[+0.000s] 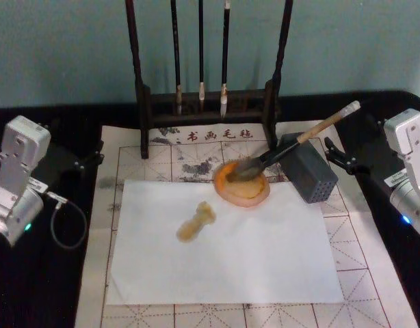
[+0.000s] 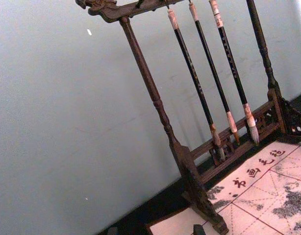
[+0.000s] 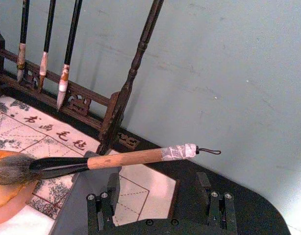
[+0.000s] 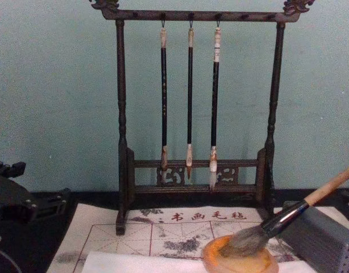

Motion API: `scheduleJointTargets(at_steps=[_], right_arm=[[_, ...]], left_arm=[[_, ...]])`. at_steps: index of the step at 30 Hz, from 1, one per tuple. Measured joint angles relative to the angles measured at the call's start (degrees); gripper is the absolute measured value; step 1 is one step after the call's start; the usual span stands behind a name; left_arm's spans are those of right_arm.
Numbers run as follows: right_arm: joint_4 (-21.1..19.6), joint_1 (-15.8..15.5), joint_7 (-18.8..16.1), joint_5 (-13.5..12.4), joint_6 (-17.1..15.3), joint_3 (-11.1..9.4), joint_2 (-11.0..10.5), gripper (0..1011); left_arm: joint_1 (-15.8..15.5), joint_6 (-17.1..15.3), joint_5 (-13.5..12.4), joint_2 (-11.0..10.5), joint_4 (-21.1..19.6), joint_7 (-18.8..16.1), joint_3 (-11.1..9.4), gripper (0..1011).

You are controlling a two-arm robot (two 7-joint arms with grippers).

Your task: Pick up the brush from the inkstone, write on the paper, then place the brush back to its original position.

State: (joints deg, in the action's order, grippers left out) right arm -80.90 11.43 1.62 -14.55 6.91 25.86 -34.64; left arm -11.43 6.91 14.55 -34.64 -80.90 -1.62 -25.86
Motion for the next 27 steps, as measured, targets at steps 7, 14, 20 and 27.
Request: scheduleJointTargets(at_steps=[7,14,20,27], right_arm=[[0.0,0.0,0.0,0.0,0.0,0.0,0.0,1000],[0.0,0.0,0.0,0.0,0.0,0.0,0.0,1000],[0.0,0.0,0.0,0.0,0.0,0.0,0.0,1000],[0.0,0.0,0.0,0.0,0.0,0.0,0.0,1000]], left_arm=[[0.0,0.0,0.0,0.0,0.0,0.0,0.0,1001],[0.0,0.0,0.0,0.0,0.0,0.0,0.0,1001],[0.0,0.0,0.0,0.0,0.0,0.0,0.0,1001],[0.0,0.0,0.0,0.0,0.0,0.0,0.0,1001]])
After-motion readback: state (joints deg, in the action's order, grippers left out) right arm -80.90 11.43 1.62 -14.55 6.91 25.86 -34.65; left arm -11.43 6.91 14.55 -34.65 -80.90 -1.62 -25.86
